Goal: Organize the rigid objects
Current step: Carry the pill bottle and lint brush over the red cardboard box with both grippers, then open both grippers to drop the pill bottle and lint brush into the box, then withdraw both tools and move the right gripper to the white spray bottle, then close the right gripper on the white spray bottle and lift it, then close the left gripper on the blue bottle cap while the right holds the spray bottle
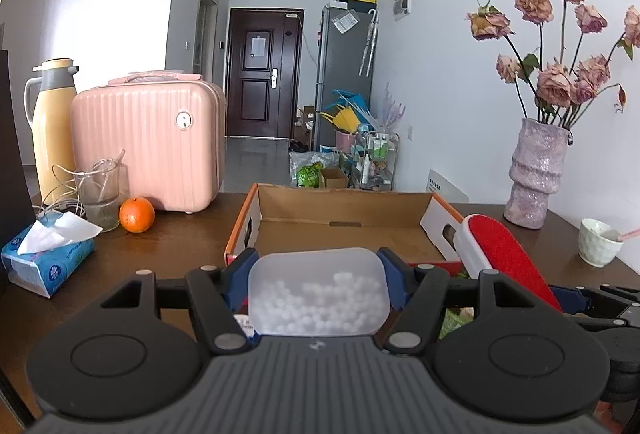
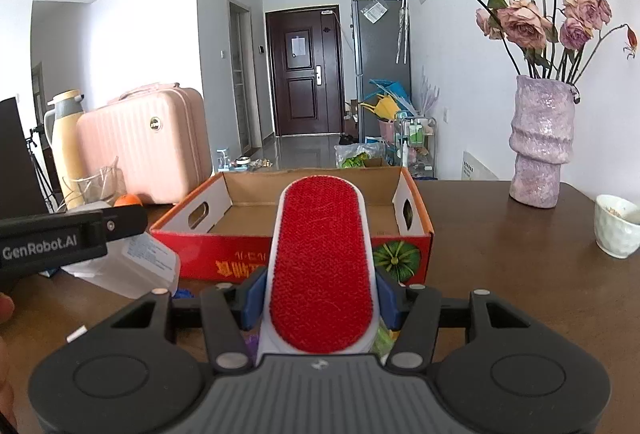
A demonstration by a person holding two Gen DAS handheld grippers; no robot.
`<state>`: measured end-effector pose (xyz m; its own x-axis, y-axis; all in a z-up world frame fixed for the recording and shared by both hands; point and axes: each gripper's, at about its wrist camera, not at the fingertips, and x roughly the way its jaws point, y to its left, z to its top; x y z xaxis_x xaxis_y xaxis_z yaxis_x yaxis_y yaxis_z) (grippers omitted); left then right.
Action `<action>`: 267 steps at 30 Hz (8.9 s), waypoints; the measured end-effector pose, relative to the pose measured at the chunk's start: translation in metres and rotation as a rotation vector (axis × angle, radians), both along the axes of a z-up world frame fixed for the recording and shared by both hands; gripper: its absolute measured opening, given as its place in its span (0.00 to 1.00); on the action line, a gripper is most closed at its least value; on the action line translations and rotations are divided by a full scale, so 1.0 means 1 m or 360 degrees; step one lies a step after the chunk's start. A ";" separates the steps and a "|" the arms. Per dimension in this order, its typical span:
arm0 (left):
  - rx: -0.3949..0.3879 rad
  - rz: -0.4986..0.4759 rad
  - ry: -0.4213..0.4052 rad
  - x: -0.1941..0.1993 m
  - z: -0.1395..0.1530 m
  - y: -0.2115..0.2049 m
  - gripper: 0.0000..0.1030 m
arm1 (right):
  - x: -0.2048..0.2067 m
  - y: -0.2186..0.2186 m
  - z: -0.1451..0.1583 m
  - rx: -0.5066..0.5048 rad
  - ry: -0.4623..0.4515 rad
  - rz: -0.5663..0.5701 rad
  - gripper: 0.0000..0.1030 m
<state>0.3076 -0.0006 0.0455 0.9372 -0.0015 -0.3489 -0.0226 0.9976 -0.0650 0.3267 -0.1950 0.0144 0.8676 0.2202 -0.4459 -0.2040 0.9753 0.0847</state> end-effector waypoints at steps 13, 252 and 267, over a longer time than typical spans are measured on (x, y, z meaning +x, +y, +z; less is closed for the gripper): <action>-0.0080 0.0085 -0.0018 0.034 0.013 0.005 0.64 | 0.041 0.008 0.014 0.0031 -0.0015 -0.0024 0.53; 0.0161 0.0147 0.0339 -0.028 -0.038 0.046 1.00 | -0.008 -0.115 -0.057 0.0008 -0.0083 0.0237 0.95; 0.0220 0.0154 0.0475 0.037 -0.046 0.018 1.00 | -0.012 -0.098 -0.054 0.0072 -0.0113 0.0080 0.95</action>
<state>0.3446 0.0171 -0.0003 0.7872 0.1491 -0.5984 -0.1154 0.9888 0.0946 0.3149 -0.2934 -0.0396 0.8838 0.2830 -0.3725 -0.2599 0.9591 0.1120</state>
